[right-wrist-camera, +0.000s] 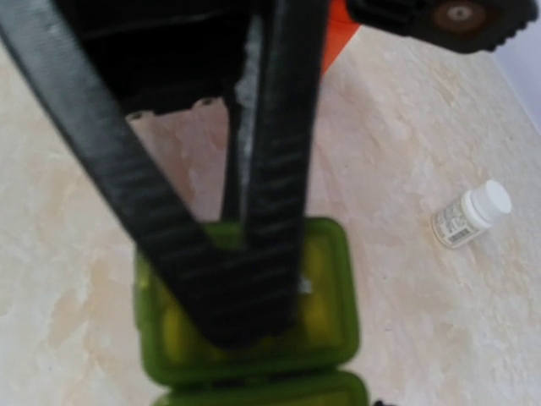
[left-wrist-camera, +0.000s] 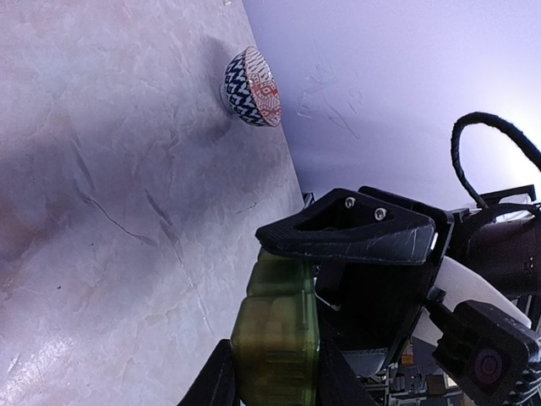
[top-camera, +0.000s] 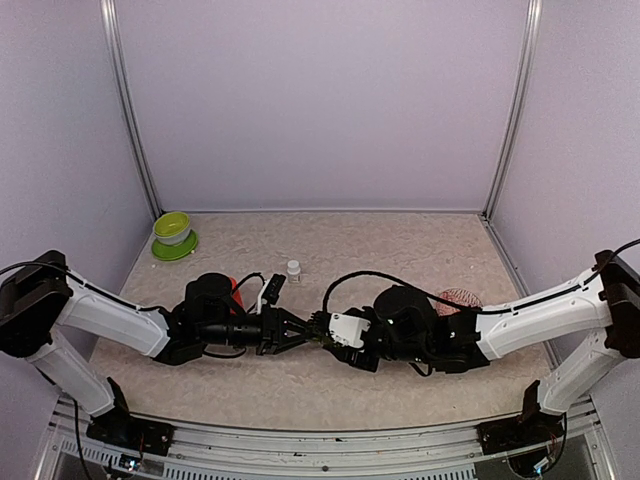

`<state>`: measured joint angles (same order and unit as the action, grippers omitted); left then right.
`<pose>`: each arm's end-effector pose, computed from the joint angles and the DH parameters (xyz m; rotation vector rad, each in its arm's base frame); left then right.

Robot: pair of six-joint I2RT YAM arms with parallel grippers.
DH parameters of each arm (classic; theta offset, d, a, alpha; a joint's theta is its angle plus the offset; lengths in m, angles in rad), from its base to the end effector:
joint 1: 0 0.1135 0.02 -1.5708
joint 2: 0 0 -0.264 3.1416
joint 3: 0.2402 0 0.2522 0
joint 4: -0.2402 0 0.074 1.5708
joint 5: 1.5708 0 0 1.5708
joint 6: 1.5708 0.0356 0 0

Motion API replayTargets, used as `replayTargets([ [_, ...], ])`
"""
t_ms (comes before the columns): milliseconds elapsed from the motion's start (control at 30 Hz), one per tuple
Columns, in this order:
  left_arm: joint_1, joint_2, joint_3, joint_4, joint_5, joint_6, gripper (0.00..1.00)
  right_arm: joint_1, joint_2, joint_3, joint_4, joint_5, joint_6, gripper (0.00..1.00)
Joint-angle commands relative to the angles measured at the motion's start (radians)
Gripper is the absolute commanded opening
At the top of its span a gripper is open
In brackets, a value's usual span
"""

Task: Sort the pills into containers
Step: Open the lid of the pill container.

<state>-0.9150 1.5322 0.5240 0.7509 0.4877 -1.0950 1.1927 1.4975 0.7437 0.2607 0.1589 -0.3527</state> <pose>0.1656 -0.2426 0.1753 0.2226 2.2294 -1.7254 0.1221 0.2920 0.2012 -1.3770 1.5538 0.3548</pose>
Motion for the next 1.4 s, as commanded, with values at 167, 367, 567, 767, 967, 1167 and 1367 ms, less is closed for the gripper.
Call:
replayTargets([
  [167,-0.010,-0.005,-0.003,0.024,0.000,0.003,0.29,0.039,0.039,0.065,-0.080,0.106,-0.038,0.46],
  [367,-0.012,0.003,-0.003,0.024,-0.001,0.005,0.29,0.047,0.054,0.080,-0.107,0.129,-0.055,0.43],
  [567,-0.015,0.008,-0.008,0.033,0.000,0.001,0.29,0.050,0.079,0.105,-0.134,0.150,-0.074,0.42],
  [767,-0.015,0.003,-0.008,0.031,0.001,0.003,0.30,0.050,0.067,0.122,-0.166,0.140,-0.059,0.64],
  [967,-0.015,-0.001,-0.009,0.029,-0.002,0.004,0.30,0.050,0.061,0.132,-0.216,0.147,-0.049,0.63],
  [1167,-0.015,0.001,-0.009,0.014,-0.013,0.007,0.30,0.051,0.038,0.133,-0.244,0.132,-0.032,0.59],
  [1367,-0.014,0.009,-0.008,0.006,-0.018,0.011,0.30,0.057,0.031,0.146,-0.259,0.140,-0.039,0.58],
])
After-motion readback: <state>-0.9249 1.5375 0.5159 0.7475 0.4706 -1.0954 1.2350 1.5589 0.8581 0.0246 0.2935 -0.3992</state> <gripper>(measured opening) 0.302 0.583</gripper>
